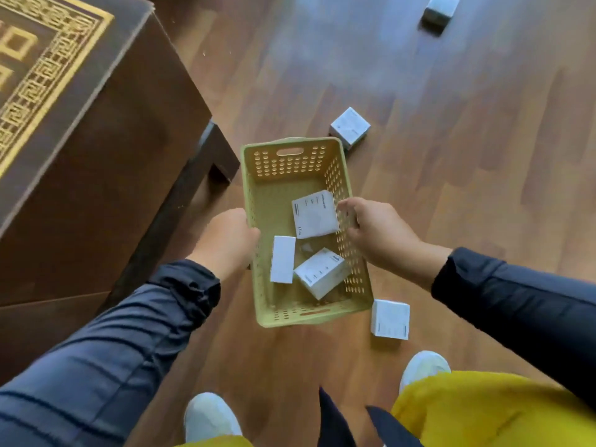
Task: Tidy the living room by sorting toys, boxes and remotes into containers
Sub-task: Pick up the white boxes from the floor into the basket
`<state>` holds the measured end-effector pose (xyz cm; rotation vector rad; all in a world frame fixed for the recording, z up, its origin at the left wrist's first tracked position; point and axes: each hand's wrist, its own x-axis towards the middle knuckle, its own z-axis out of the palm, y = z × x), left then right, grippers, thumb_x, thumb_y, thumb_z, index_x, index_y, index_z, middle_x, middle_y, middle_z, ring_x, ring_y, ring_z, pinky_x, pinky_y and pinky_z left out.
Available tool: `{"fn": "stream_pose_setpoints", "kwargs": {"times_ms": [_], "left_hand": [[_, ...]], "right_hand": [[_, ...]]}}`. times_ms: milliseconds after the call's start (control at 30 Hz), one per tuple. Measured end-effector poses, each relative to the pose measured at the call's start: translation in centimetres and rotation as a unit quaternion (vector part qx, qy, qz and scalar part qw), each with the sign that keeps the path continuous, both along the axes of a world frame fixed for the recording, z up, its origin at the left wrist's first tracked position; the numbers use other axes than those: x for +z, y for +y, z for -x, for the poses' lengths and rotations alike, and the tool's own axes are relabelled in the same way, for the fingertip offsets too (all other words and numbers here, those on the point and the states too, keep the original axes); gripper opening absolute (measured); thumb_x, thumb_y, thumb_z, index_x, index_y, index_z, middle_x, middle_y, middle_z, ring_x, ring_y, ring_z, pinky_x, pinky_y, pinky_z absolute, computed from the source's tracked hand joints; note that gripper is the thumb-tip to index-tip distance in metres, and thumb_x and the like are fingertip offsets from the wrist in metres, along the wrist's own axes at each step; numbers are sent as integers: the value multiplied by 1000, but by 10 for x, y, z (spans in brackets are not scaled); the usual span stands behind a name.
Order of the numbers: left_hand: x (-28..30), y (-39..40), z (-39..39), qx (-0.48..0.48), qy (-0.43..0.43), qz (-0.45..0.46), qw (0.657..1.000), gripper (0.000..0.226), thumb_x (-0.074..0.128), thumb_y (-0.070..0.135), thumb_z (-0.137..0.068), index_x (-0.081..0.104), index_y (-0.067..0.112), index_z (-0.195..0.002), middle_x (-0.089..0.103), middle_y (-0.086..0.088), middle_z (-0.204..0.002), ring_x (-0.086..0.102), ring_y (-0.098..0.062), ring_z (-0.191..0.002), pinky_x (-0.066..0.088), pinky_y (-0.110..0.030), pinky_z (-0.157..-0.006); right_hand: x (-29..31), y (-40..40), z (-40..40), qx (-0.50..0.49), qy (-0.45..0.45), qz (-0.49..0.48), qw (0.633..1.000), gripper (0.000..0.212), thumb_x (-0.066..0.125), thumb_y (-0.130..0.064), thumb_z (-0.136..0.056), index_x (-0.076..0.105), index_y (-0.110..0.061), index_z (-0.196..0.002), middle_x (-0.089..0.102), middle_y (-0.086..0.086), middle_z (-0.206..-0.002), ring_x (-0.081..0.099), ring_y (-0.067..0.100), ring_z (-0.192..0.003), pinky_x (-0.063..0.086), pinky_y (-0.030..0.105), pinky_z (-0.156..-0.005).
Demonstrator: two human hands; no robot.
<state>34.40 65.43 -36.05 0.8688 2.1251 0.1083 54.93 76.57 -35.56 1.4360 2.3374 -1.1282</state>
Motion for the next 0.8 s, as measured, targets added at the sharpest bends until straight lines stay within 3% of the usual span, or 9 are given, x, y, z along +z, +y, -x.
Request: {"fn": "stream_pose_setpoints", "kwargs": {"times_ms": [67,167,367,500,567,700,800], "left_hand": [[-29,5,8,-24,-2,11,1000,21,51,13,-93,70,3,-96,75,-12,-91,73,-32,-80,63,-48,-73],[-69,12,14,-51,18,6,999,20,50,16,-93,68,9,-99,74,-8,-92,72,-30,-81,62,-43,-76],[-111,13,-5,-29,3,-15,999,16,50,14,-93,62,6,-98,71,-11,-94,69,-30,-80,61,-40,-69],[-120,8,-28,-45,26,11,999,16,49,14,-101,52,0,-110,63,-11,-100,59,-24,-79,38,-25,-52],[-123,6,-39,-73,46,27,996,23,48,15,-102,49,-3,-115,63,-13,-102,60,-27,-84,40,-26,-58],[-128,5,-54,-79,71,19,994,29,48,12,-98,44,-2,-123,51,-9,-90,50,-27,-80,41,-33,-70],[-127,1,-55,-78,74,30,994,30,46,12,-99,42,-2,-124,50,-10,-91,49,-28,-80,41,-35,-71]], "right_hand": [[-28,9,7,21,-2,0,1000,37,48,-14,-99,56,-19,-135,65,4,-123,63,18,-93,51,20,-64],[-70,17,13,24,5,0,1000,35,50,-14,-99,59,-17,-132,66,4,-124,65,16,-95,53,20,-66],[-103,20,-3,-7,30,13,999,28,54,-22,-99,63,-21,-126,67,-5,-112,63,2,-78,51,12,-54],[-109,14,-23,29,-2,-14,999,27,54,-25,-98,65,-21,-122,69,-3,-114,65,7,-85,55,17,-64],[-113,9,-33,61,-17,-12,998,25,56,-28,-97,66,-22,-119,68,-9,-110,68,8,-88,58,22,-67],[-132,2,-52,122,-75,-71,987,32,49,-28,-97,62,-21,-125,71,-1,-113,68,16,-89,57,30,-72],[-138,-4,-61,136,-43,-65,988,39,49,-37,-98,53,-25,-135,71,-3,-105,67,13,-84,57,31,-72]]}}
